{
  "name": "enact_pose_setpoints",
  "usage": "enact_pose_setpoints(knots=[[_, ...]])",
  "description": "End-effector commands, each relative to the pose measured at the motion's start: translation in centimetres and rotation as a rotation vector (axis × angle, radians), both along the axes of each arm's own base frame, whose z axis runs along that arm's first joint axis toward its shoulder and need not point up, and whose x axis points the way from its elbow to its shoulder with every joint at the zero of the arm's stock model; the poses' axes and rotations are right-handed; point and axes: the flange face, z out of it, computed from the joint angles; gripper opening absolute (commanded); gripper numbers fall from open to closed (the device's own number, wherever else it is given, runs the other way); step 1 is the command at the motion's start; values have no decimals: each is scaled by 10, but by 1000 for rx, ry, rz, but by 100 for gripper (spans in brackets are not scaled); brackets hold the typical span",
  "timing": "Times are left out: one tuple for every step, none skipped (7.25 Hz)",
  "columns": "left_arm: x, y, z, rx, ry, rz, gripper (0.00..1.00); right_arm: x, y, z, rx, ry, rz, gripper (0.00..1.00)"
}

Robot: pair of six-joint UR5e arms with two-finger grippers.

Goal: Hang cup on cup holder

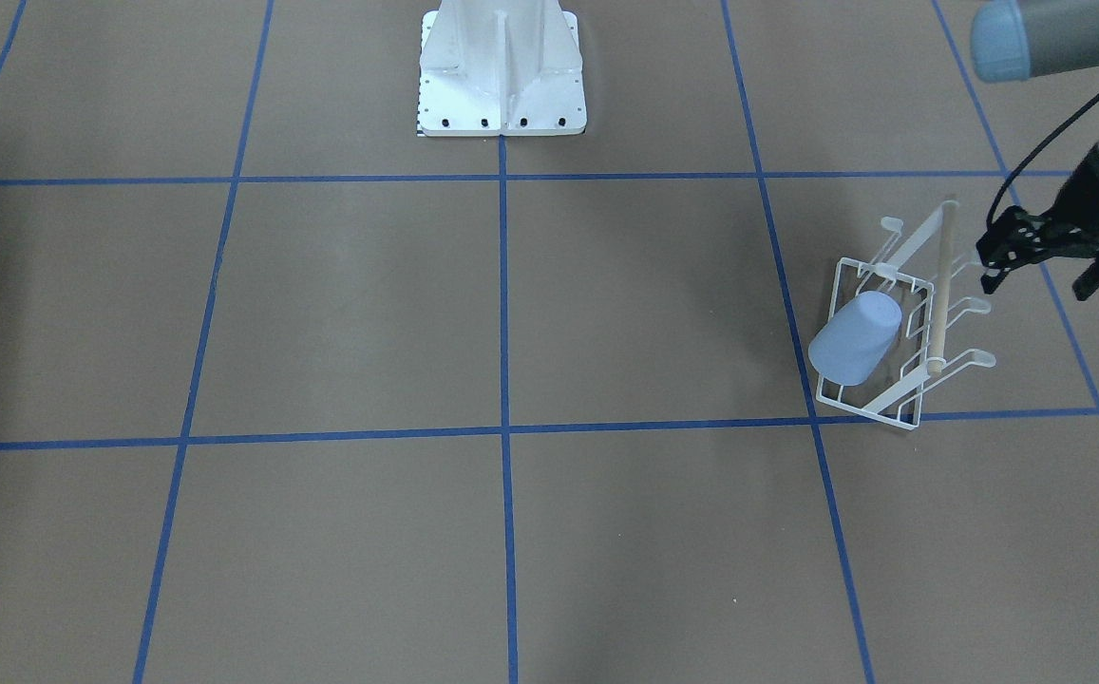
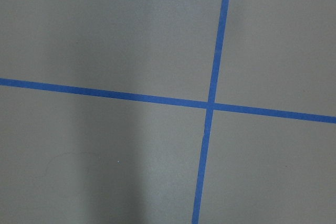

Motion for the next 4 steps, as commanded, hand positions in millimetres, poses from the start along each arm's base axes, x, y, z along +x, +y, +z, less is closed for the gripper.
enact_pose_setpoints(knots=[[-84, 2, 84, -69, -23, -26, 99, 13, 7, 8, -16, -10, 25, 100], [-122, 1, 134, -156, -37, -87, 99, 16, 15, 18, -34, -3, 30, 100], [-154, 5, 159, -163, -45, -91, 99, 19, 28, 34, -59, 21, 29, 100], [-174, 13, 170, -113, -62, -39, 99, 23, 33, 40, -69, 34, 35, 100]])
